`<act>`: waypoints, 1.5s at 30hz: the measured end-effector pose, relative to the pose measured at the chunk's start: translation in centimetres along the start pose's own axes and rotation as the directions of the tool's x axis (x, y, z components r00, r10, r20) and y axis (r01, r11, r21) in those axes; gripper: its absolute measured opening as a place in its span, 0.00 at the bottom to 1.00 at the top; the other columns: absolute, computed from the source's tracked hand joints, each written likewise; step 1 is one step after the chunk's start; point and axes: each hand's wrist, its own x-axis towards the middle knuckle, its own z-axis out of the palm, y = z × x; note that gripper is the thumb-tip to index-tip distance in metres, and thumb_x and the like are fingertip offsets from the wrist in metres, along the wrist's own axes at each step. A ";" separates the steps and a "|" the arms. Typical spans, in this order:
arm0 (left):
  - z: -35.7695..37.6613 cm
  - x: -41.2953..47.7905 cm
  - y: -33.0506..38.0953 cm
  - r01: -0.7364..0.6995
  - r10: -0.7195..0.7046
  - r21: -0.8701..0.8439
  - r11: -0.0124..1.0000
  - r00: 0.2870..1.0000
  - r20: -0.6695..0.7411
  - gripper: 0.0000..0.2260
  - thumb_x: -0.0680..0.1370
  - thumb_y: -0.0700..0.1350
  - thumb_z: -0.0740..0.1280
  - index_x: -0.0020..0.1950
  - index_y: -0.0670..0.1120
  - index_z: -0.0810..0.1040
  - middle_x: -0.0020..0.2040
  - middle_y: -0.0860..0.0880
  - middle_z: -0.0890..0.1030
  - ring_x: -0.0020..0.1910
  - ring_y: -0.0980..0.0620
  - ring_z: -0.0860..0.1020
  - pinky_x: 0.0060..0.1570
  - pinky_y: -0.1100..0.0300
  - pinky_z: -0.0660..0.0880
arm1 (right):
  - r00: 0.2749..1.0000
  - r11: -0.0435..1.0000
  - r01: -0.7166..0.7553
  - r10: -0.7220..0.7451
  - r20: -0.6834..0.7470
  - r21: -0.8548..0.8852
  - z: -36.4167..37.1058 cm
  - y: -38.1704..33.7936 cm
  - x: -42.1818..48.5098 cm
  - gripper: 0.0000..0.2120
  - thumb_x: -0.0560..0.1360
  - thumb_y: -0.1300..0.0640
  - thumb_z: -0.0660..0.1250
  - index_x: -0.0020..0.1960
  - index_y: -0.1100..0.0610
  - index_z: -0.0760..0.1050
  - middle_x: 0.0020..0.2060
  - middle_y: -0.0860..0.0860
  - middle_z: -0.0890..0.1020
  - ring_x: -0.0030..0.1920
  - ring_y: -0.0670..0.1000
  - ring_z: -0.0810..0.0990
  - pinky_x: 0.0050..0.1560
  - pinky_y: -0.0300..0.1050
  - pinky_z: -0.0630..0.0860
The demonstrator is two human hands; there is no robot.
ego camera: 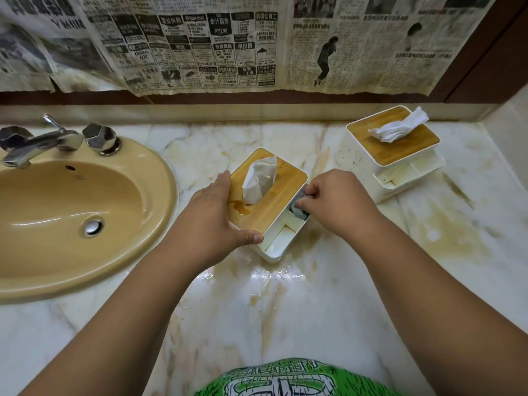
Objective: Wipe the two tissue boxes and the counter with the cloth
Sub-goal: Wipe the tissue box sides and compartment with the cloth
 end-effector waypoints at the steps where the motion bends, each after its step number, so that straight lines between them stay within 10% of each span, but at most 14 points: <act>1: 0.0 0.1 0.0 0.000 0.000 0.000 1.000 1.000 0.001 0.55 0.63 0.62 0.80 0.80 0.51 0.52 0.68 0.55 0.72 0.68 0.50 0.67 0.55 0.59 0.66 | 1.000 0.998 0.013 -0.011 0.023 -0.062 0.1 -0.2 0.0 0.09 0.69 0.50 0.75 0.39 0.55 0.84 0.33 0.51 0.82 0.37 0.53 0.81 0.37 0.45 0.78; 7: 0.1 0.1 0.0 0.000 0.000 0.019 1.000 1.000 -0.002 0.56 0.63 0.63 0.80 0.81 0.50 0.52 0.71 0.52 0.71 0.68 0.49 0.67 0.57 0.56 0.69 | 0.998 0.995 -0.068 0.067 -0.013 -0.076 1.2 -0.4 0.2 0.03 0.68 0.54 0.73 0.39 0.53 0.82 0.30 0.48 0.78 0.32 0.51 0.77 0.28 0.38 0.66; 11: 0.3 0.1 -0.2 0.018 -0.018 -0.002 1.000 1.000 -0.005 0.58 0.62 0.64 0.80 0.82 0.51 0.49 0.74 0.51 0.68 0.72 0.49 0.65 0.64 0.56 0.68 | 0.997 0.996 -0.075 0.074 -0.038 -0.040 1.8 -0.3 0.0 0.02 0.67 0.59 0.70 0.38 0.55 0.82 0.30 0.51 0.80 0.32 0.52 0.79 0.31 0.42 0.77; 23: 0.4 -0.2 -0.9 0.024 -0.024 -0.011 1.000 0.999 -0.044 0.59 0.60 0.68 0.78 0.82 0.53 0.51 0.70 0.49 0.71 0.70 0.45 0.66 0.69 0.48 0.68 | 0.975 0.817 -0.028 0.151 -0.166 0.577 0.6 0.3 -3.3 0.04 0.68 0.59 0.78 0.38 0.53 0.84 0.34 0.45 0.84 0.34 0.41 0.81 0.34 0.30 0.73; 32: 0.4 -0.6 -0.7 0.045 -0.050 -0.046 0.998 0.994 -0.099 0.58 0.57 0.68 0.79 0.79 0.52 0.56 0.59 0.53 0.74 0.63 0.44 0.70 0.64 0.46 0.71 | 0.954 0.661 0.136 0.113 -0.277 0.738 -2.8 -0.6 -4.9 0.05 0.69 0.58 0.78 0.42 0.54 0.83 0.37 0.51 0.86 0.38 0.50 0.84 0.39 0.43 0.80; 45: 1.7 -3.5 0.4 0.118 -0.124 -0.042 0.992 0.966 -0.226 0.20 0.77 0.64 0.66 0.52 0.47 0.77 0.51 0.47 0.72 0.48 0.47 0.76 0.44 0.56 0.69 | 0.964 0.845 0.113 0.034 -0.263 0.523 3.1 -2.5 -7.4 0.11 0.74 0.58 0.73 0.57 0.52 0.83 0.54 0.45 0.81 0.56 0.45 0.78 0.58 0.37 0.73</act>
